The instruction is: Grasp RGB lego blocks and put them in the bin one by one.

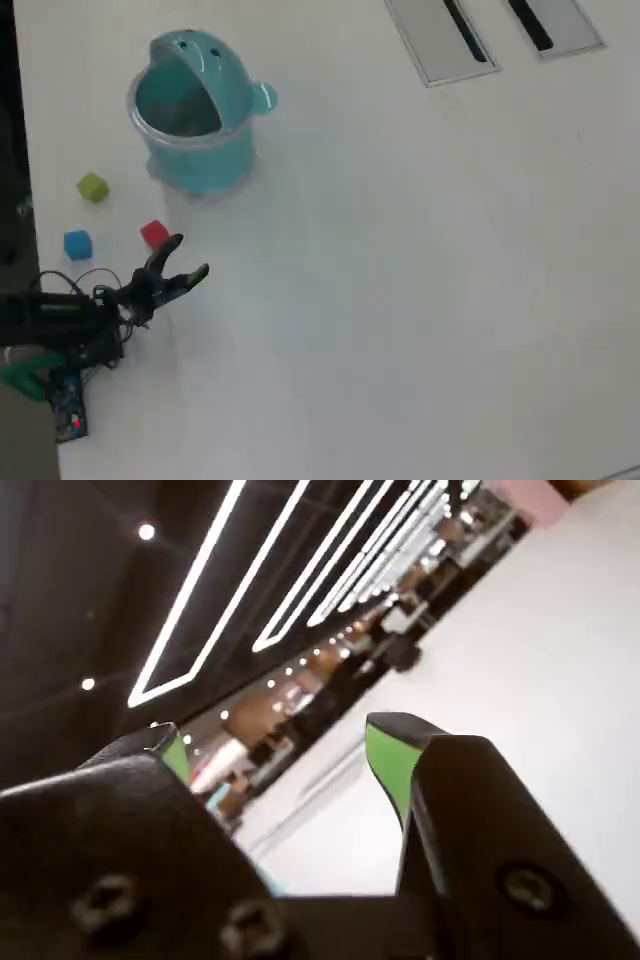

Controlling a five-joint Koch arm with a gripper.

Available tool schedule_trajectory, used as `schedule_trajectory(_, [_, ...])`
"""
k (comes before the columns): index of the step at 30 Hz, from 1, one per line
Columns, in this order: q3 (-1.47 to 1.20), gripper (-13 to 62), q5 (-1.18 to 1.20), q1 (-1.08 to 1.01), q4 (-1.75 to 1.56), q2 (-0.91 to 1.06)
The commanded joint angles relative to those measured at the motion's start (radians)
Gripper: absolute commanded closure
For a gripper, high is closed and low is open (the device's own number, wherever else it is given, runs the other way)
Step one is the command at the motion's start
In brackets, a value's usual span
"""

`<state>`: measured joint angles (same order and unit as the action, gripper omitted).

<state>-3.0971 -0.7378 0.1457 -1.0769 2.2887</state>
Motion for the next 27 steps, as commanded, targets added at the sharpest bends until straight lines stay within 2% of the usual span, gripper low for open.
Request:
schedule_trajectory(1, [0.009, 17.5, -0.032, 0.031, -0.061, 0.071])
schedule_trajectory(13, [0.261, 17.3, -0.044, 0.072, 0.316, 0.075])
schedule_trajectory(20, [0.431, 16.8, -0.213, 0.114, 0.577, 0.078])
schedule_trajectory(27, [0.575, 16.7, -0.437, 0.310, 0.799, 0.078])
